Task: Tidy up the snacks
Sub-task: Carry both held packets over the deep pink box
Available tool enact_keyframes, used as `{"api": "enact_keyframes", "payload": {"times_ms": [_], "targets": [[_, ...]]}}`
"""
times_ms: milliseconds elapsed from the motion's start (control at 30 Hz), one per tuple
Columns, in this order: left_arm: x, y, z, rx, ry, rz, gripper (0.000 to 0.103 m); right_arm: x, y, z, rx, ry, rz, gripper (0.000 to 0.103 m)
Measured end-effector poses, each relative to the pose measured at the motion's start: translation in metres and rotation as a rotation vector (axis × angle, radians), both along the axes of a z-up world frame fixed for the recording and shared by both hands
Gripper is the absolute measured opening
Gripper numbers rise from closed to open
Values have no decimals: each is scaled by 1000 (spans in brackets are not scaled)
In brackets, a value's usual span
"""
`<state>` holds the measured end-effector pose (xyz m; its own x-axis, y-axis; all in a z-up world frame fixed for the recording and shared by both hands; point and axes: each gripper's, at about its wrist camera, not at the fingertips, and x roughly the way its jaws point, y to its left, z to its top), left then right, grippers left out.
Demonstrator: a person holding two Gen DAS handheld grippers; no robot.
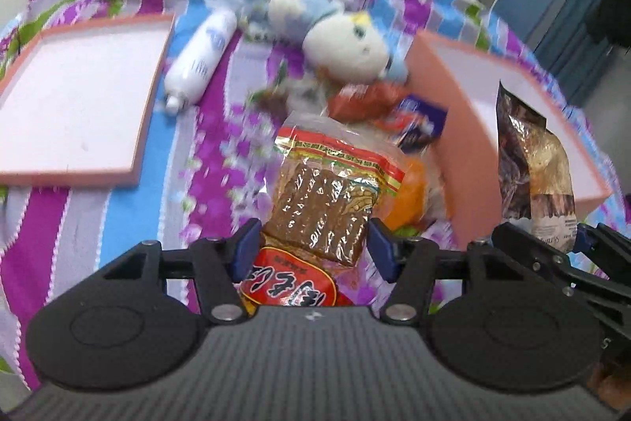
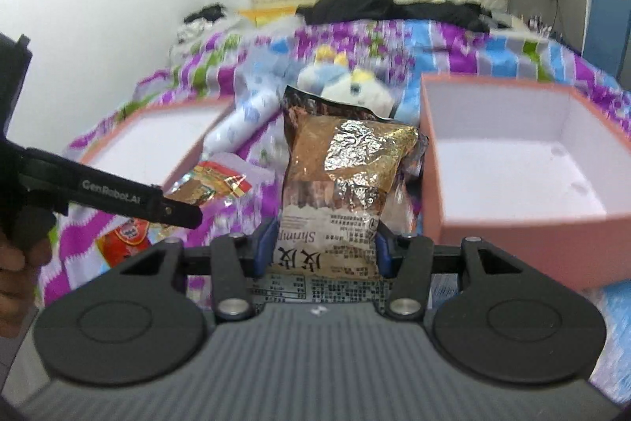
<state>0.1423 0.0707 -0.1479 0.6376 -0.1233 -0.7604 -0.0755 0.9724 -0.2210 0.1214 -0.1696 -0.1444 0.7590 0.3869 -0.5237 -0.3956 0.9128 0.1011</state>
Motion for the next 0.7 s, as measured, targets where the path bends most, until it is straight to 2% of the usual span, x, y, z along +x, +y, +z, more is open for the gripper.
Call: {"api": "enact_keyframes", "payload": {"times_ms": [367,567,700], "targets": [[31,-36,95,-41,-168,-48,64,31,-33,83,20,-170,-57,52],[53,-63,137,-25,-242,-89,64,54,-57,110,27,-221,-111,52],[71,-83,153,-39,-266,-112,64,66,-75,118,21,-233,-146,52]]}}
